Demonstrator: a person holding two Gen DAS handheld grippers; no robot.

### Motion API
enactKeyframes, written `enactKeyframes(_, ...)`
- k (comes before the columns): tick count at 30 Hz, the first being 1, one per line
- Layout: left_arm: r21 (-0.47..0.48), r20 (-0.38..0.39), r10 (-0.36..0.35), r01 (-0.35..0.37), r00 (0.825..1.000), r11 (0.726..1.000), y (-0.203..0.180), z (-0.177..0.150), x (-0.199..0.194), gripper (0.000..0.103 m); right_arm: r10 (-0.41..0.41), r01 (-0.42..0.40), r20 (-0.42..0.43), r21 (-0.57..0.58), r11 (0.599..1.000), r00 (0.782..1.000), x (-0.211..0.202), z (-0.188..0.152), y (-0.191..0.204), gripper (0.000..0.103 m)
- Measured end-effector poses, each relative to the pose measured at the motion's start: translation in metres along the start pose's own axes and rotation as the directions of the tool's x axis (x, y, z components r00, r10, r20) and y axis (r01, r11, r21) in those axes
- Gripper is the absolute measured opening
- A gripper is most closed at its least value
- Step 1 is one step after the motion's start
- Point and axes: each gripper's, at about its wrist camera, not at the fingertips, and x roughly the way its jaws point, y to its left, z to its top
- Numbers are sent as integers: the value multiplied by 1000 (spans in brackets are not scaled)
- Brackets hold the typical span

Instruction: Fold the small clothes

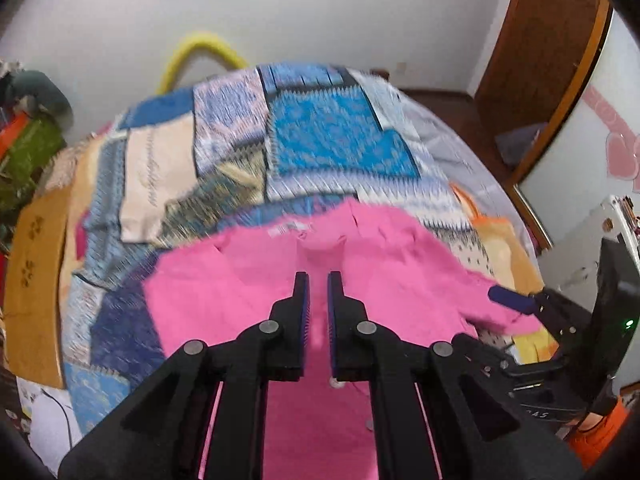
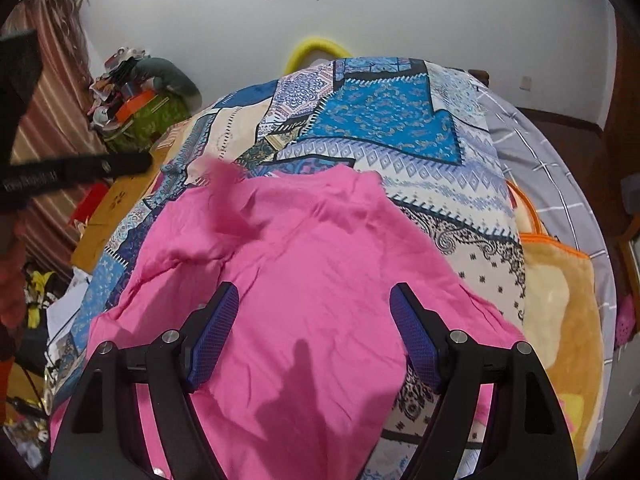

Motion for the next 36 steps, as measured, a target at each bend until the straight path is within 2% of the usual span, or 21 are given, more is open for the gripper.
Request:
enactKeyframes(4, 3, -6, 10, -10, 1000, 1000, -2, -5, -2, 18, 9, -9, 6, -1, 1000, 1000, -6, 2, 1, 75)
enactKeyframes(6, 0, 19, 32, -32, 999, 999, 5, -5, -9, 34, 17, -17, 8, -2, 1000, 1000, -7, 5, 2, 75)
enactKeyframes(8, -14, 59, 66, -65, 996, 998, 18, -6, -18, 58, 30, -30, 12, -1, 1000, 999, -6, 9, 6, 75)
enactKeyframes(10, -24, 82, 96, -94, 992, 995, 31, -7, -23, 64, 44, -44, 9, 2, 999, 999, -4, 14, 10, 75)
enactKeyframes(16, -65, 65, 175, -171, 982, 983, 86, -22, -20, 67, 65, -65, -28, -5, 998, 998, 15, 26, 28, 75)
enactKeyframes(22, -97, -28, 211, -212, 977, 972, 133, -49, 16, 67, 49, -51, -77, -34, 998, 996, 41, 36, 47, 75)
enactKeyframes(27, -71, -98, 203, -210, 974, 975, 146, -70, 52, 67, 29, -36, -94, -75, 997, 995, 63, 46, 65, 75)
enactKeyframes(31, -32, -127, 195, -201, 973, 979, 145, -79, 74, 67, 22, -28, -72, -88, 996, 997, 76, 58, 74, 75)
enactKeyframes(33, -15, -116, 193, -196, 974, 981, 143, -82, 81, 68, 24, -30, -66, -81, 996, 998, 82, 64, 77, 74)
enactKeyframes(36, -8, -92, 188, -189, 978, 982, 143, -83, 82, 73, 39, -43, -72, -64, 997, 997, 92, 70, 80, 67)
